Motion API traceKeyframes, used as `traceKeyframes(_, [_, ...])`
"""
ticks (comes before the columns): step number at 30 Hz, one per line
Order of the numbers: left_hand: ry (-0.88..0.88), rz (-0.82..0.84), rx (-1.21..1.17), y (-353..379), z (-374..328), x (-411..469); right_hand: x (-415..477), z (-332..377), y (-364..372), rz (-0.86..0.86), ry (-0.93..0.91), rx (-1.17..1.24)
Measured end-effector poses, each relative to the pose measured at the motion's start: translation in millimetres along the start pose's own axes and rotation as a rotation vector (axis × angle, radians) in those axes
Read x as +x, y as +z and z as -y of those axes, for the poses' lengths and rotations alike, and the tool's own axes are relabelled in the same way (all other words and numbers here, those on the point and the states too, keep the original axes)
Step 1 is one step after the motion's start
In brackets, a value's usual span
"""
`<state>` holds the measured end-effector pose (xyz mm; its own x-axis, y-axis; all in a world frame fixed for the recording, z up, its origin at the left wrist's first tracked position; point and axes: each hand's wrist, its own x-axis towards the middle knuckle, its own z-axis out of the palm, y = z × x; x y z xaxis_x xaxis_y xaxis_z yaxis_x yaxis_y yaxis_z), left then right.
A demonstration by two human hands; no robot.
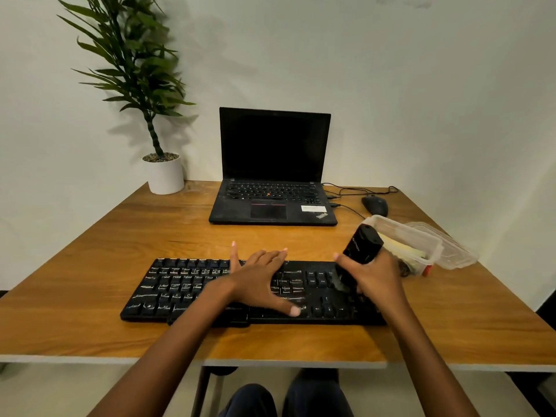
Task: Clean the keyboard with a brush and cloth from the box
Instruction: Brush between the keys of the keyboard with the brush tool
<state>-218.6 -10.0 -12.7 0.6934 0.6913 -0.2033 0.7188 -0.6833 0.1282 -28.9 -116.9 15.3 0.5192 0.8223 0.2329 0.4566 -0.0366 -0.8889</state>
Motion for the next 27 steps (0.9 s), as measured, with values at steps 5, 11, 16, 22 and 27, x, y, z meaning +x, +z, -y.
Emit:
traceKeyframes(5, [0.003,0.042,0.074,-2.6,20.4,-18.5,27.1,5.9,17.7,0.256,0.047,-0.221])
traceKeyframes(11, [0.029,0.063,0.045,-9.6,16.6,-14.0,46.8,5.0,28.6,0.202,-0.021,-0.098])
traceKeyframes(16, [0.029,0.036,0.034,-6.3,17.9,-12.6,62.8,5.6,30.3,0.407,-0.021,-0.187])
traceKeyframes(22, [0.027,0.019,0.002,-3.9,20.3,-13.8,82.4,16.8,29.7,0.671,-0.120,-0.258])
traceKeyframes(27, [0.025,0.022,-0.017,-3.5,19.8,-15.6,92.3,23.2,38.4,0.648,-0.149,-0.204])
